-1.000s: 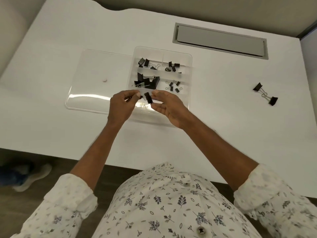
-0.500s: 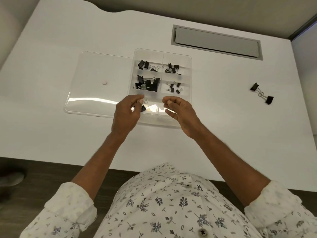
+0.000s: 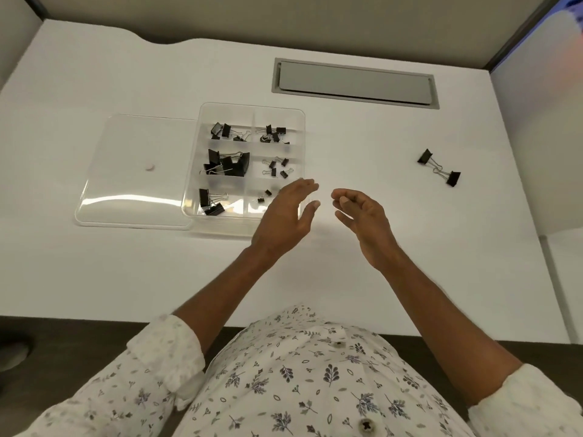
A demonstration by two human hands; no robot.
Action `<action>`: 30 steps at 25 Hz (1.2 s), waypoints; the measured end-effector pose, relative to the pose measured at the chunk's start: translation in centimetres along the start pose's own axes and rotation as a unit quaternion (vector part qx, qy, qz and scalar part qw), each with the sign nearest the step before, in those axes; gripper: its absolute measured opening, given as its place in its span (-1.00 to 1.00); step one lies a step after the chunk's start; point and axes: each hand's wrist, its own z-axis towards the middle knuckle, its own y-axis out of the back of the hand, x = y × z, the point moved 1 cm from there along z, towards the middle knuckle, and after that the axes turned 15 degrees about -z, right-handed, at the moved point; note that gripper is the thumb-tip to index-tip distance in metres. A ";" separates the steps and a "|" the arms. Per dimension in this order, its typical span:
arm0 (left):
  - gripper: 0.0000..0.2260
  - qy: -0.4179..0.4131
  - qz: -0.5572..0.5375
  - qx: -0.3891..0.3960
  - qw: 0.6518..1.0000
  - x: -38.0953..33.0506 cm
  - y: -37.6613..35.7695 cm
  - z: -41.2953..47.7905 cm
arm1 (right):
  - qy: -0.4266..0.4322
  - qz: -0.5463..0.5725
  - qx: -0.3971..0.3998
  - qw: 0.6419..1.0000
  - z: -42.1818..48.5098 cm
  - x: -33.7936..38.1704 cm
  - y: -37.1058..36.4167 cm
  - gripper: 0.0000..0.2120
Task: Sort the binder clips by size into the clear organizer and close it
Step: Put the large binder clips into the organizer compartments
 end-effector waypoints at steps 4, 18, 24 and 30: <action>-0.65 -0.007 0.012 0.020 1.000 -2.8 -6.1 2.2 | -0.014 -0.021 -0.040 0.999 0.5 -2.2 7.9 -0.81; -0.58 -0.021 0.116 0.141 0.983 -8.3 -21.8 11.8 | 0.005 -0.186 -0.149 0.971 6.7 -7.0 29.0 -0.69; -0.55 -0.015 0.191 0.196 0.962 -8.1 -23.5 16.7 | 0.095 -0.383 -0.135 0.909 12.1 -10.1 31.7 -0.40; -0.49 0.000 0.223 0.257 0.940 -6.9 -25.7 21.9 | 0.134 -0.418 -0.120 0.890 14.4 -11.5 31.4 -0.35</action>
